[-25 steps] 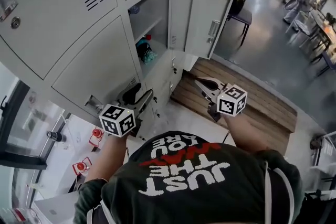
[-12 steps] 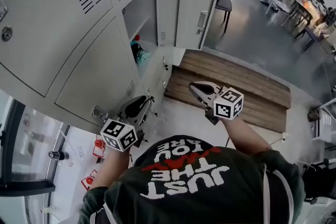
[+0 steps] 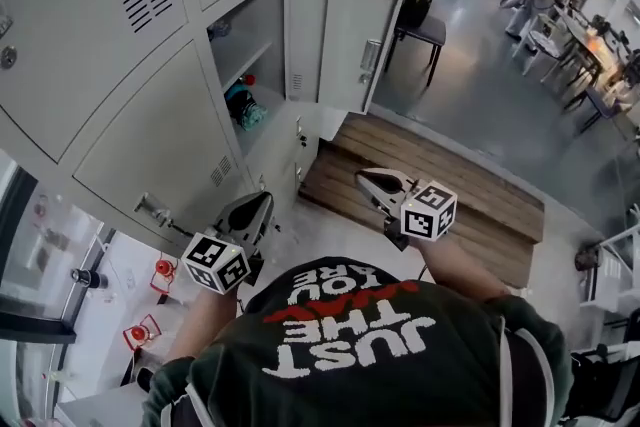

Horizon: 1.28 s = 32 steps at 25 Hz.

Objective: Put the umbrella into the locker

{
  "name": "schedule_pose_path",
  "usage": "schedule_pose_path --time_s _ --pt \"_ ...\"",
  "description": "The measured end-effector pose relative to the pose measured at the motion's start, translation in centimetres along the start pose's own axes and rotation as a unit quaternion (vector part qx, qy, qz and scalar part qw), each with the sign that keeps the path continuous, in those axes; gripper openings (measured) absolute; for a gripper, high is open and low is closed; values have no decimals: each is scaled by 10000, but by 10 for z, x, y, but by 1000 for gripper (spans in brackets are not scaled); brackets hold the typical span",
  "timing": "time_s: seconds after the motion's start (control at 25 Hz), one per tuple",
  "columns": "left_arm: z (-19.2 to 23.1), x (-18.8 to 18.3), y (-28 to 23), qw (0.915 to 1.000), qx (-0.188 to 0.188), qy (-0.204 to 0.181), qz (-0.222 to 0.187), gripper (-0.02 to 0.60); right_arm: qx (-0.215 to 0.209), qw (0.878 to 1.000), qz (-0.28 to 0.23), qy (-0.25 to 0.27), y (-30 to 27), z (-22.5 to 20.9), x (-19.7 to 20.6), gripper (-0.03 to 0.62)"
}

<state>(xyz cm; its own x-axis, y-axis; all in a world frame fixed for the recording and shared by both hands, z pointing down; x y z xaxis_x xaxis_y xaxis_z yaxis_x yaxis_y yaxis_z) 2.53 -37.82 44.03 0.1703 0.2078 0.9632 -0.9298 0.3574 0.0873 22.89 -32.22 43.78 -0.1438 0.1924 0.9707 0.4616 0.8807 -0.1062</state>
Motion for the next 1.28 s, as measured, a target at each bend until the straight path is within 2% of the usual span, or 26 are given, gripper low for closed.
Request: schedule_pose_path --time_s 0.16,0.48,1.28 --pt "-5 -4 -10 9997 -125 122 -167 8 -18 9999 39 97 9 -14 -5 34" --pt "0 -8 -9 9997 -216 26 -83 8 -2 9999 -35 162 5 -17 -5 32" --pt "-2 -4 -16 9999 -35 -26 156 8 -51 9994 92 336 2 -16 -6 32"
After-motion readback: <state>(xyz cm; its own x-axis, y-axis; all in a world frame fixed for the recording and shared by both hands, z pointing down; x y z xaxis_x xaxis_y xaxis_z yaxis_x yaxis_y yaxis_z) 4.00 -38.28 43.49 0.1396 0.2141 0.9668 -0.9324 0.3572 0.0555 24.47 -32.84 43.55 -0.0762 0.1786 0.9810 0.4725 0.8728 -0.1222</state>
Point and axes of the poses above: the fingertips, and each gripper's own axes: y backward along the fingers, z to its left, x out of its underside, the point moved 2 cm from there along y, backward along the fingers, and after that the axes turned 5 degrees about -z, right-handed, at the moved point
